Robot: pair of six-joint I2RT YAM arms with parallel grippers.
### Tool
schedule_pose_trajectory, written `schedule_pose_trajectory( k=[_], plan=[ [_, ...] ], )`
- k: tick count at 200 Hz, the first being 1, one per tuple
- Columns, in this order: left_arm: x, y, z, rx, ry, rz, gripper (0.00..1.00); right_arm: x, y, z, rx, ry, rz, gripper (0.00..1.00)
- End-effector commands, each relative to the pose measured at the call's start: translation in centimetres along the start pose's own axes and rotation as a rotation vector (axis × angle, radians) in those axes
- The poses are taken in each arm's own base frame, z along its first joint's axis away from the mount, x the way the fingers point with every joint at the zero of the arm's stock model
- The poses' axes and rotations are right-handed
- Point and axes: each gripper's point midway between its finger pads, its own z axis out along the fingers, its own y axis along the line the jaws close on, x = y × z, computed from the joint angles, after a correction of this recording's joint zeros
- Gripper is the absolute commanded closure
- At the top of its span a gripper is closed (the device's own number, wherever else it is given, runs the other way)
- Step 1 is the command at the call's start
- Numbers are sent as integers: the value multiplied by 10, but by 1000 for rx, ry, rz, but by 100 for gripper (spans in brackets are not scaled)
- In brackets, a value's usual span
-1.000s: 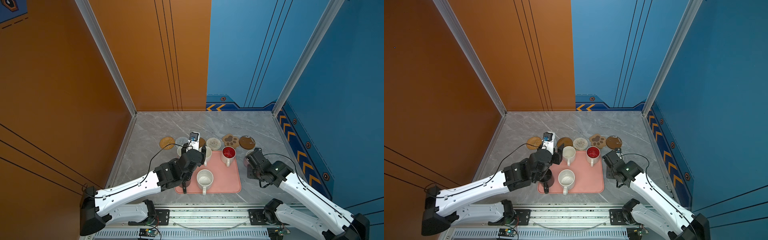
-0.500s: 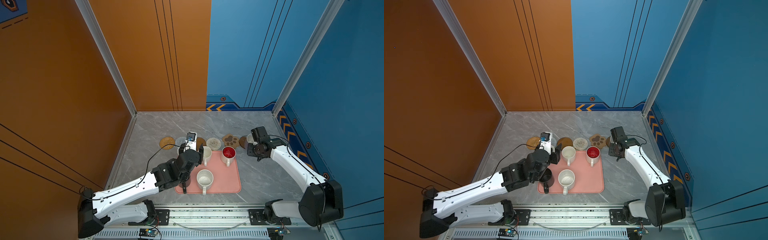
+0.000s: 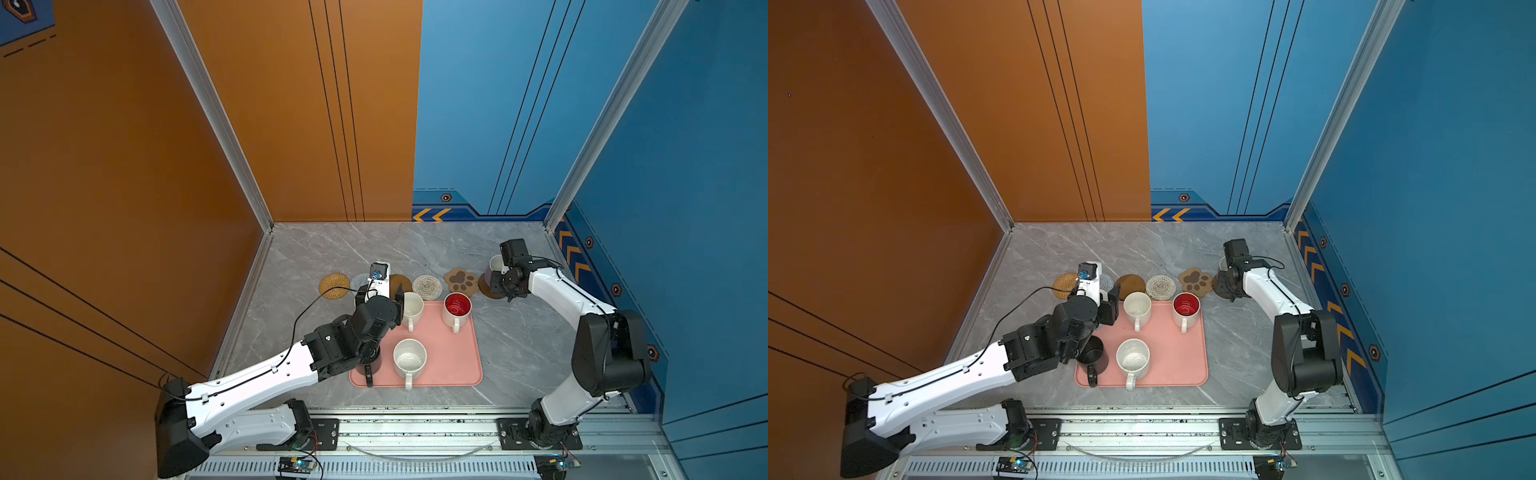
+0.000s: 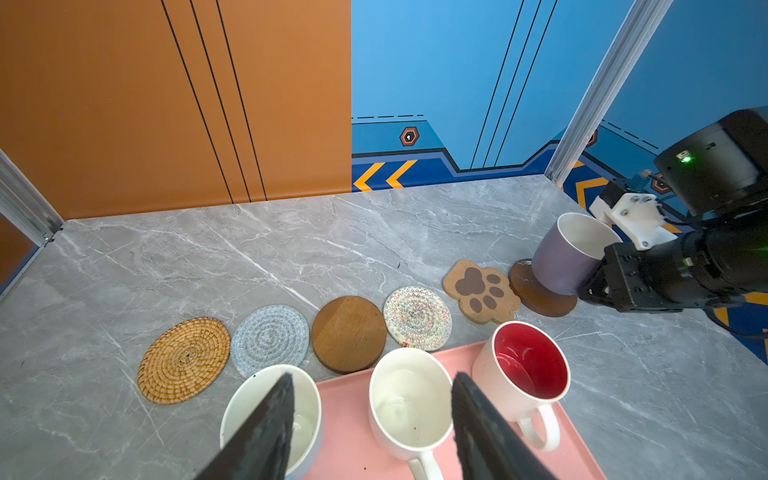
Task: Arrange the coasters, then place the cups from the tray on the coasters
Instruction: 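Lift the purple-handled mug with the right gripper toward the brown round coaster, then lower the mug onto the brown round coaster and open the right gripper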
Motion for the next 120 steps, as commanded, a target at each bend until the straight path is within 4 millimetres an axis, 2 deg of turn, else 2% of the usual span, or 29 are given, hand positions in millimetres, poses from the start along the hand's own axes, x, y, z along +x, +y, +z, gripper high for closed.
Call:
schedule_pose_trajectory(
  k=[1,68,120],
  plan=[
    [-1,-1,3,2,4,-14,39,-34,3,-6,-25,-94,-2,100],
    [1,-3,7,-1,14,-8,39,-33,2,12,-28,-58,-6,100],
    [1,-2,6,-2,14,-9,39,-30,1,17,-20,-46,-9,100]
  ],
)
